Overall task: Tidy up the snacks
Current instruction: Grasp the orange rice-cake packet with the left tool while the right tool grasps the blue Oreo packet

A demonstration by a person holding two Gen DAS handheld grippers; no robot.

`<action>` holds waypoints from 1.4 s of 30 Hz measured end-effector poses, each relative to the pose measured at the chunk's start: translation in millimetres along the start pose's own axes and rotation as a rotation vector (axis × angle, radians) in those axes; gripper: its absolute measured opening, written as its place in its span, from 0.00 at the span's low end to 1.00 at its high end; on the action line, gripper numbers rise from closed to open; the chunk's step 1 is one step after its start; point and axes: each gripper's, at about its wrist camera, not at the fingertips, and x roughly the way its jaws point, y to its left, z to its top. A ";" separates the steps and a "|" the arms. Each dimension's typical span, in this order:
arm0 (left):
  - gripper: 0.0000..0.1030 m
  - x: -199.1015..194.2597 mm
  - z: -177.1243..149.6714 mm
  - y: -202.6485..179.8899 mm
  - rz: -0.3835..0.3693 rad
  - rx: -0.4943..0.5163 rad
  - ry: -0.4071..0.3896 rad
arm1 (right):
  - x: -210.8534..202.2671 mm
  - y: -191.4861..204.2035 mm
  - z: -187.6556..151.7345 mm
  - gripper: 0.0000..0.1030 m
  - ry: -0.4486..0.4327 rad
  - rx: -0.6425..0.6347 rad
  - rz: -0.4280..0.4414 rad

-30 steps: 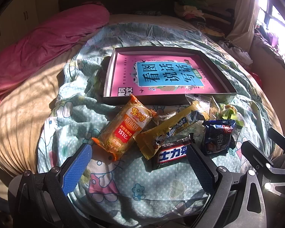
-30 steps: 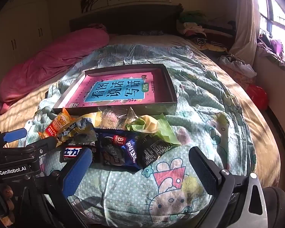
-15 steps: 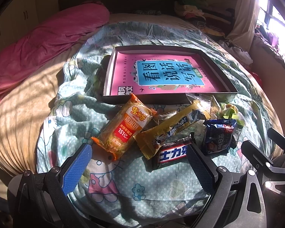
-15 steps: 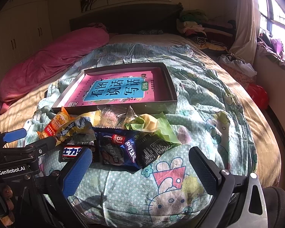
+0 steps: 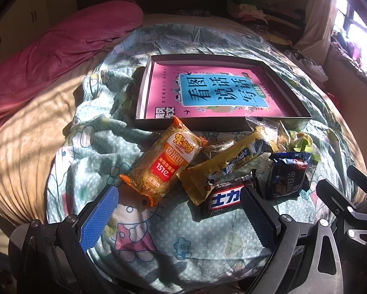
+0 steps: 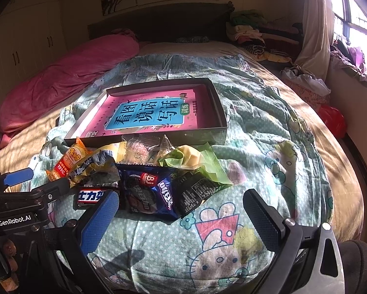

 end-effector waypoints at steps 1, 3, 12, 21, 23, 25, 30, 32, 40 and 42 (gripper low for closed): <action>0.96 0.5 0.3 1.7 0.002 -0.004 0.000 | 0.6 -0.5 -0.3 1.00 0.002 0.002 0.000; 0.96 1.1 1.6 6.6 0.009 -0.013 0.001 | 2.1 -1.9 -0.2 1.00 0.007 0.005 0.003; 0.96 17.8 6.4 44.4 0.039 -0.093 -0.012 | 13.9 2.2 -2.4 1.00 0.038 -0.001 0.026; 0.96 34.8 16.2 52.6 0.069 -0.064 0.022 | 32.4 23.4 -1.9 0.97 0.060 -0.059 0.059; 0.96 39.1 18.7 47.8 0.064 -0.040 0.032 | 35.6 26.4 -1.4 0.93 0.058 -0.068 0.058; 0.96 43.0 20.8 44.1 0.052 -0.021 0.037 | 39.9 28.7 -0.8 0.86 0.066 -0.073 0.065; 0.83 48.6 26.0 35.0 0.027 0.020 0.029 | 50.0 34.1 -1.7 0.72 0.091 -0.088 0.077; 0.74 50.9 28.3 32.1 0.005 0.027 0.035 | 52.3 36.2 -0.8 0.68 0.085 -0.096 0.078; 0.48 59.8 31.2 20.6 -0.059 0.059 0.069 | 62.8 45.8 3.2 0.56 0.083 -0.142 0.077; 0.45 61.8 31.9 19.8 -0.076 0.057 0.077 | 61.6 45.0 4.0 0.55 0.081 -0.142 0.090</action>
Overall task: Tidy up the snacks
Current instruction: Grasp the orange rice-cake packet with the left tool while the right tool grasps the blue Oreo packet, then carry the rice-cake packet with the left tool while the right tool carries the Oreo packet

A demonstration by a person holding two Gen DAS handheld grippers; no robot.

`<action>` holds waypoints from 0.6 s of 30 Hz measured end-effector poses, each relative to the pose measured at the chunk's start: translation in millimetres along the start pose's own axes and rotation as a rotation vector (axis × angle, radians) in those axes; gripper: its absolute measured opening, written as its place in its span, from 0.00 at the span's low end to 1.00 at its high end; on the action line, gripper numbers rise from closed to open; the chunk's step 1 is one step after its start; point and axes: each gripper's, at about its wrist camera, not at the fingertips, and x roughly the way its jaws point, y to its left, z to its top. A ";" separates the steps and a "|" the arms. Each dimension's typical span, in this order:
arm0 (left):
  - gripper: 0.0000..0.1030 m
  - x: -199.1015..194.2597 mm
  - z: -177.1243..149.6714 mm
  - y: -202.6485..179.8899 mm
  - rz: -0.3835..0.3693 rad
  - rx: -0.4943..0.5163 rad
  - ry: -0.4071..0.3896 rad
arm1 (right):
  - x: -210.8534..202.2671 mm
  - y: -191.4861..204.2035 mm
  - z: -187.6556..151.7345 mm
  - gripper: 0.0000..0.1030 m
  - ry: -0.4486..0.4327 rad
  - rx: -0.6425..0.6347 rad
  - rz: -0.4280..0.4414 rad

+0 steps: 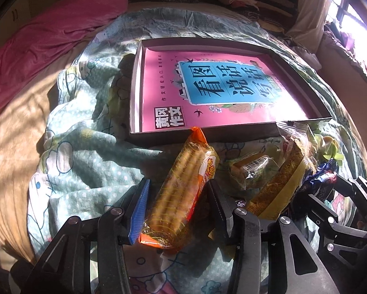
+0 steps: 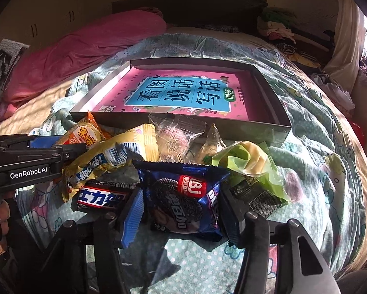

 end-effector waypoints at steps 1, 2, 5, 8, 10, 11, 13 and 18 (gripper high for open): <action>0.42 1.0 0.6 0.2 -0.015 -0.004 0.006 | -0.8 -0.2 0.7 0.55 -0.001 0.001 0.009; 0.37 2.1 1.3 1.8 -0.035 -0.009 0.015 | -2.0 -0.6 1.1 0.55 -0.003 0.001 0.019; 0.30 3.8 3.7 8.2 -0.108 -0.046 0.027 | -6.8 0.8 3.2 0.54 -0.012 -0.002 0.038; 0.24 2.8 4.4 13.2 -0.156 -0.083 0.028 | -13.2 1.3 5.6 0.54 -0.030 -0.001 0.050; 0.23 0.0 4.3 12.0 -0.162 -0.078 0.020 | -18.1 0.7 7.4 0.54 -0.045 0.003 0.057; 0.23 -1.6 4.3 10.9 -0.162 -0.074 0.018 | -20.2 -0.2 9.0 0.54 -0.053 0.006 0.059; 0.22 -5.2 5.4 9.2 -0.165 -0.071 0.011 | -24.1 -2.3 11.3 0.54 -0.065 0.013 0.065; 0.22 -15.5 11.6 11.3 -0.188 -0.081 -0.007 | -30.9 -9.3 17.2 0.54 -0.093 0.041 0.076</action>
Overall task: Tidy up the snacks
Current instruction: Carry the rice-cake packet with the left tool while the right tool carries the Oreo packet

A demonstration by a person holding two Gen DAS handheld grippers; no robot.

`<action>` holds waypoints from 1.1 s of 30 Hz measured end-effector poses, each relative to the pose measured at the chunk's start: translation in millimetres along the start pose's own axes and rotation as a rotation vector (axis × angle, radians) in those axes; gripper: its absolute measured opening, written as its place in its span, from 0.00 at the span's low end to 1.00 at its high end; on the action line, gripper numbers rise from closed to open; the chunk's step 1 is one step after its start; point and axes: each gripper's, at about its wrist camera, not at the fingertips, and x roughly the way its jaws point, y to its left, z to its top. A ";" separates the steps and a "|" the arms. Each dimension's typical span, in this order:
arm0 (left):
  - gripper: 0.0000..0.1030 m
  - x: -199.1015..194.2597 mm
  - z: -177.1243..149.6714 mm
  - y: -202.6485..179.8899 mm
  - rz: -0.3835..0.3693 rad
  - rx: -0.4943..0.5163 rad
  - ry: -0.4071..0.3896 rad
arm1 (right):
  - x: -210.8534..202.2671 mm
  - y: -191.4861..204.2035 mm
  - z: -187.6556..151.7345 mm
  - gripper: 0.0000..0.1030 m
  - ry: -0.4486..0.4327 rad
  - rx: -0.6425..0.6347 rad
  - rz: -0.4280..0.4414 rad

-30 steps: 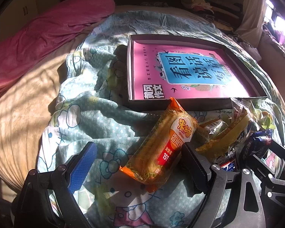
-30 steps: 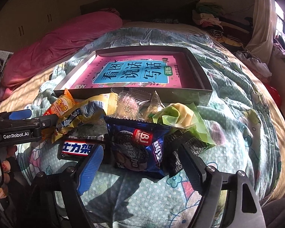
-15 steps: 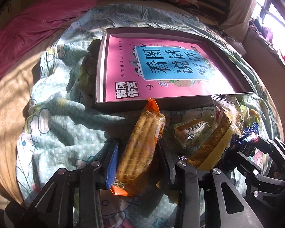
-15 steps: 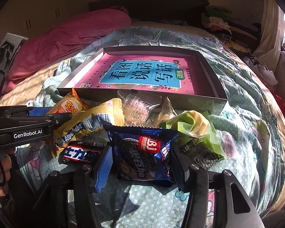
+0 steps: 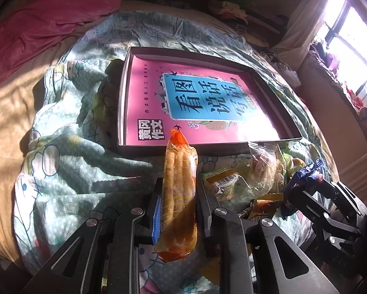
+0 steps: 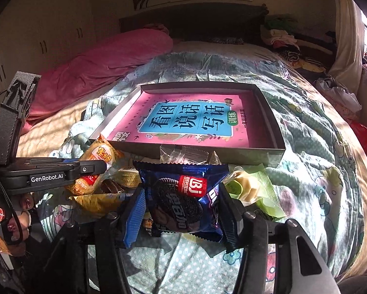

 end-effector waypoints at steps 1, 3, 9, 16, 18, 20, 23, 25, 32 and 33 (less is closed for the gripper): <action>0.22 -0.9 1.0 0.2 -0.003 -0.004 -0.001 | -0.5 -0.9 1.0 0.54 -0.003 0.003 0.001; 0.22 -2.8 2.5 0.5 -0.005 -0.006 -0.005 | -1.6 -3.3 2.5 0.54 -0.008 0.009 0.005; 0.22 -9.4 5.5 -1.6 -0.010 -0.005 -0.021 | -3.5 -7.3 7.3 0.54 -0.026 0.021 0.014; 0.22 -22.7 17.2 -6.1 -0.023 -0.004 -0.069 | -7.1 -16.0 13.6 0.54 -0.060 0.046 0.043; 0.22 -23.8 23.2 -5.1 -0.024 -0.011 -0.076 | -9.0 -20.4 17.3 0.54 -0.080 0.057 0.055; 0.22 -24.1 28.3 -3.7 -0.023 -0.018 -0.086 | -9.9 -25.5 21.8 0.54 -0.096 0.068 0.059; 0.22 -20.6 35.2 -2.0 -0.018 -0.027 -0.092 | -11.1 -34.7 29.6 0.54 -0.123 0.085 0.068; 0.22 -16.9 39.9 -1.0 -0.011 -0.035 -0.094 | -9.6 -42.0 35.1 0.54 -0.136 0.101 0.077; 0.22 -0.5 57.0 -0.2 0.001 -0.059 -0.096 | 5.5 -66.4 56.0 0.54 -0.163 0.145 0.086; 0.22 1.4 58.8 -0.8 0.009 -0.058 -0.098 | 7.7 -69.5 59.0 0.54 -0.167 0.148 0.083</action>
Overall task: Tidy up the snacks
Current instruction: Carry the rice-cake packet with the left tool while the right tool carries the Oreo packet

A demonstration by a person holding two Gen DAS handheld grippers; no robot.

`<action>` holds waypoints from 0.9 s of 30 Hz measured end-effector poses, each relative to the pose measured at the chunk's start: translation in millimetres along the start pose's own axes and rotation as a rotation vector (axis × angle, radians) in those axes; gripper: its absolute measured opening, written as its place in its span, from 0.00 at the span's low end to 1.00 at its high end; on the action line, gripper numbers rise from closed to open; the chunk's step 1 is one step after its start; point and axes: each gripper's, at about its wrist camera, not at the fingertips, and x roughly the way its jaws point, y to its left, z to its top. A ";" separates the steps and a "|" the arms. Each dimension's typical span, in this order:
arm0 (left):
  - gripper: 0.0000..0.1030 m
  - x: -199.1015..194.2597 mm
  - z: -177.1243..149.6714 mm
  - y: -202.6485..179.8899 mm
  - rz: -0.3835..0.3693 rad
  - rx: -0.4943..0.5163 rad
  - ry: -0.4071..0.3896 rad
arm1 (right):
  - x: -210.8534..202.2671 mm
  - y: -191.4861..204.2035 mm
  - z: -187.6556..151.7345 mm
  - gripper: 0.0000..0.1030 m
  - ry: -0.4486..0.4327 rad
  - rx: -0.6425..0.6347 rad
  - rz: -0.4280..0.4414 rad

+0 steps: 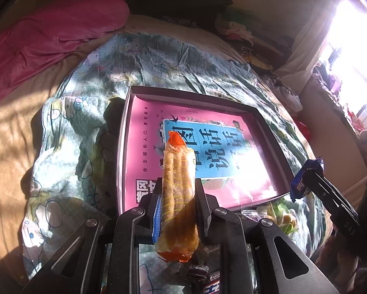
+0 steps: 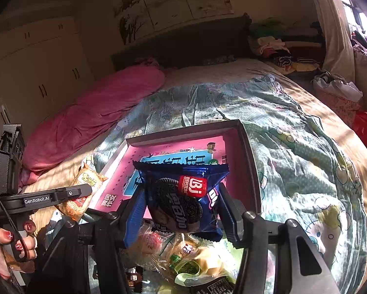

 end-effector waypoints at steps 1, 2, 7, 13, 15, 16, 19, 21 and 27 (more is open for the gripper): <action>0.22 2.4 1.7 -0.8 0.003 0.001 0.000 | 2.6 -3.1 2.8 0.54 -0.004 0.003 -0.002; 0.22 4.7 3.5 -1.5 0.006 0.002 0.000 | 5.7 -5.8 5.4 0.54 -0.002 0.006 0.000; 0.22 18.5 7.9 -6.5 0.039 0.014 0.009 | 23.6 -14.8 14.0 0.54 0.011 0.002 -0.013; 0.22 33.9 7.3 -12.4 0.100 0.046 0.026 | 47.0 -20.2 12.9 0.54 0.061 -0.014 -0.033; 0.22 36.2 7.6 -15.3 0.118 0.063 0.025 | 55.3 -22.1 10.6 0.54 0.088 -0.015 -0.047; 0.22 36.9 8.3 -16.2 0.123 0.069 0.022 | 58.6 -23.3 8.8 0.54 0.100 -0.014 -0.052; 0.22 39.4 10.1 -19.4 0.148 0.087 0.019 | 65.1 -24.8 5.0 0.54 0.127 -0.015 -0.064; 0.22 41.5 10.5 -21.0 0.154 0.093 0.020 | 68.4 -24.9 2.7 0.54 0.143 -0.018 -0.068; 0.22 46.9 13.0 -24.7 0.161 0.103 0.020 | 71.4 -23.1 -0.3 0.54 0.160 -0.038 -0.087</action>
